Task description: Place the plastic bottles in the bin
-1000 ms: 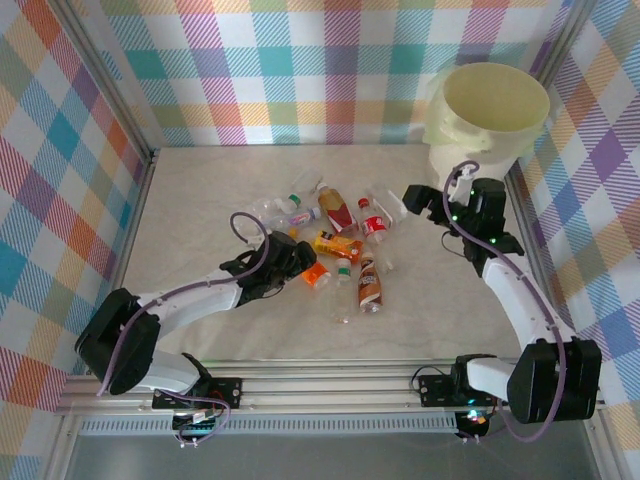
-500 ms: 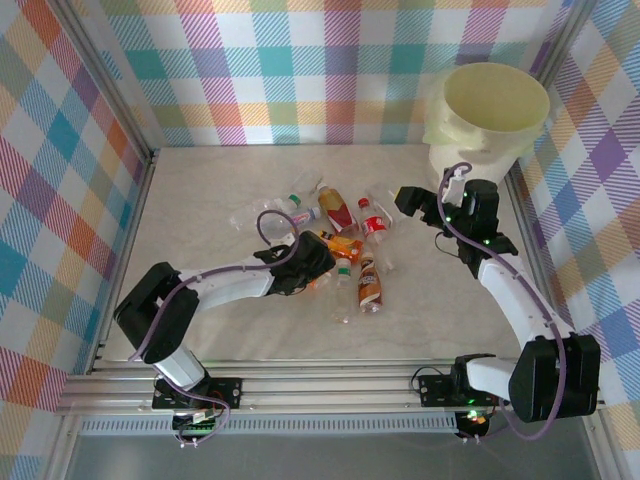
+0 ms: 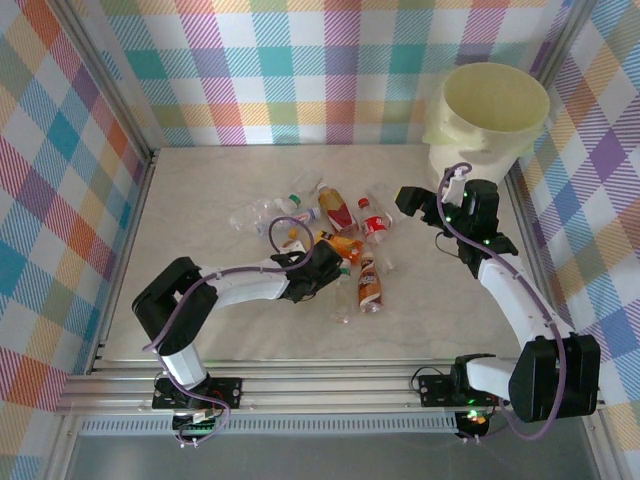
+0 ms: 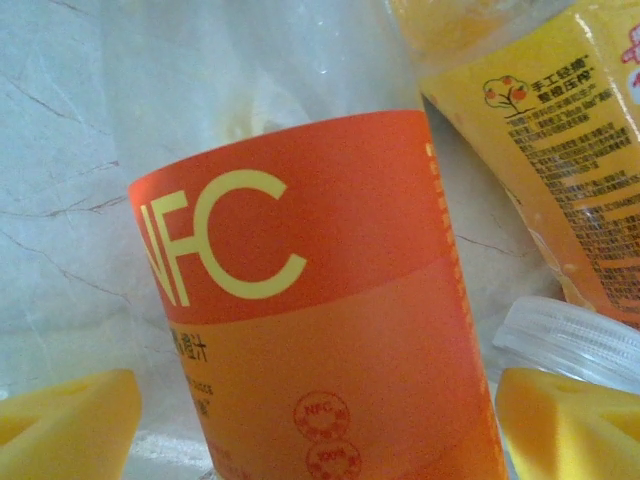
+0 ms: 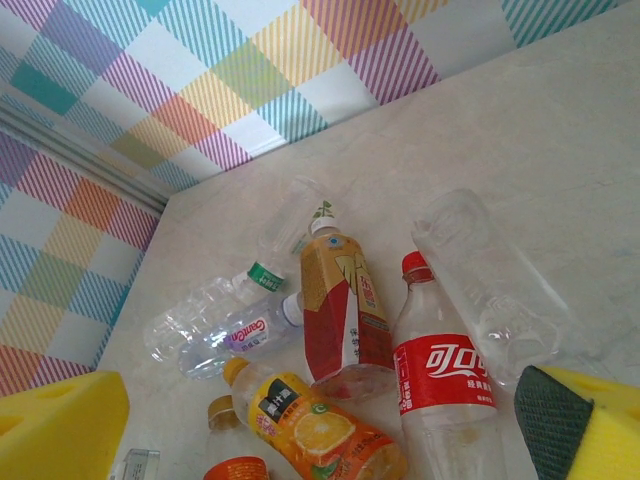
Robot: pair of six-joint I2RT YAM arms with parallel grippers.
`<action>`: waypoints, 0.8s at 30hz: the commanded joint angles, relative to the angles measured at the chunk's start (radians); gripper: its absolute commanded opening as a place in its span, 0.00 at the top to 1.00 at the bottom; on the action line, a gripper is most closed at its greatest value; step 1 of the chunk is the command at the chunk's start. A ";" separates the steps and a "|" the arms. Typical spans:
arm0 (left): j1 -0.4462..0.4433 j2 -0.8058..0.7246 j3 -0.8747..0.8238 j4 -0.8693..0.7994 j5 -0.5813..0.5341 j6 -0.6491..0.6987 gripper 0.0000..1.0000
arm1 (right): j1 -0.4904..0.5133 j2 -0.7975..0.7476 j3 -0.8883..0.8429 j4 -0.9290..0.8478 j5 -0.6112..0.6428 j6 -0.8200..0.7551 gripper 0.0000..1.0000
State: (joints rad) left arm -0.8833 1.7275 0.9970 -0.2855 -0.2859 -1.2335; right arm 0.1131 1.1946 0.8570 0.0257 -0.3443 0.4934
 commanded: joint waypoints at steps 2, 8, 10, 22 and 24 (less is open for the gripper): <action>-0.010 0.027 -0.005 -0.001 -0.018 -0.029 0.12 | 0.008 0.004 0.002 0.004 0.013 -0.021 0.00; -0.003 0.040 -0.020 0.054 -0.003 -0.037 0.18 | 0.010 0.006 0.001 0.003 0.018 -0.019 0.00; -0.003 0.038 -0.018 0.054 -0.003 -0.031 0.21 | 0.010 0.005 -0.001 0.002 0.019 -0.020 0.00; 0.007 -0.016 -0.078 0.141 -0.014 0.053 0.36 | 0.017 0.005 0.007 0.006 -0.016 -0.027 0.00; 0.010 -0.036 -0.108 0.182 -0.018 0.061 0.38 | 0.023 0.007 0.008 0.015 -0.026 -0.027 0.00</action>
State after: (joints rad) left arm -0.8810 1.7321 0.9302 -0.1661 -0.2970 -1.2068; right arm 0.1234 1.1954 0.8566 0.0219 -0.3363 0.4858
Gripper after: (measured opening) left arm 0.627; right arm 0.996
